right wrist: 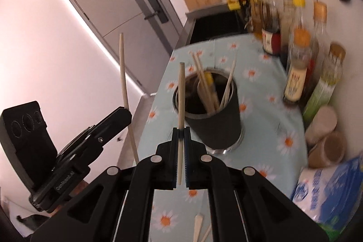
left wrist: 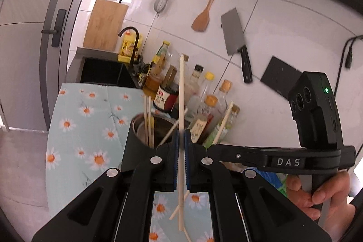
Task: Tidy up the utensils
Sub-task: 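Lift the spoon and chopstick and carry them over the black holder, then lower both items into the black holder and open both tools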
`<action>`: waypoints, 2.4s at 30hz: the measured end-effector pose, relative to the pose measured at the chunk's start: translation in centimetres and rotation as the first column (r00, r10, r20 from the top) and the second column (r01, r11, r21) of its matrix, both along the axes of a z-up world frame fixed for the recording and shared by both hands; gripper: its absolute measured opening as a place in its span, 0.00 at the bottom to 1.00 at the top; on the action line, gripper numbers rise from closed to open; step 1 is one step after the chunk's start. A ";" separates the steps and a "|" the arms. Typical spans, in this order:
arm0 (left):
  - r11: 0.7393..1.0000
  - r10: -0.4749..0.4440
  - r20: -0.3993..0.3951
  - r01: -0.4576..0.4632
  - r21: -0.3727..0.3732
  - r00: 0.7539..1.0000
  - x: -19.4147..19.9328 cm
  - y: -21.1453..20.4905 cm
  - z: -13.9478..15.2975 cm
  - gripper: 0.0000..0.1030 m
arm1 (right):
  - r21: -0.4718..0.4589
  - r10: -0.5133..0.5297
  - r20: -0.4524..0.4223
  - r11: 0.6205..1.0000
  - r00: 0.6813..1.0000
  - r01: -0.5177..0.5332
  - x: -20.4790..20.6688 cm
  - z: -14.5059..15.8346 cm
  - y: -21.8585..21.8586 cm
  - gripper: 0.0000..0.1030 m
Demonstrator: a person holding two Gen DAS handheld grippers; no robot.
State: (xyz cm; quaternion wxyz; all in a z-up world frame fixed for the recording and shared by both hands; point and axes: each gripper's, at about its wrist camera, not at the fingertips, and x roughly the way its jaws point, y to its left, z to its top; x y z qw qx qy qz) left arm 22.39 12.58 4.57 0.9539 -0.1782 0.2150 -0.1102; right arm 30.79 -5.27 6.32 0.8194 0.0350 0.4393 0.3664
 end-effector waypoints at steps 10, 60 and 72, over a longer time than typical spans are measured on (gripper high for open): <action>0.998 0.056 0.100 -0.055 -0.009 0.993 3.4 1.8 1.7 0.04 | 0.028 -0.010 0.046 1.000 0.999 0.009 3.3 2.8 0.9 0.05; 0.990 0.104 0.035 -0.107 0.091 0.994 12.0 0.7 -6.1 0.05 | -0.030 -0.093 0.023 0.995 0.995 0.094 10.1 -1.5 2.7 0.20; 0.993 0.084 0.019 -0.085 0.078 0.996 9.7 0.5 -5.4 0.13 | -0.005 -0.102 0.032 0.995 0.994 0.102 8.4 -0.4 1.8 0.29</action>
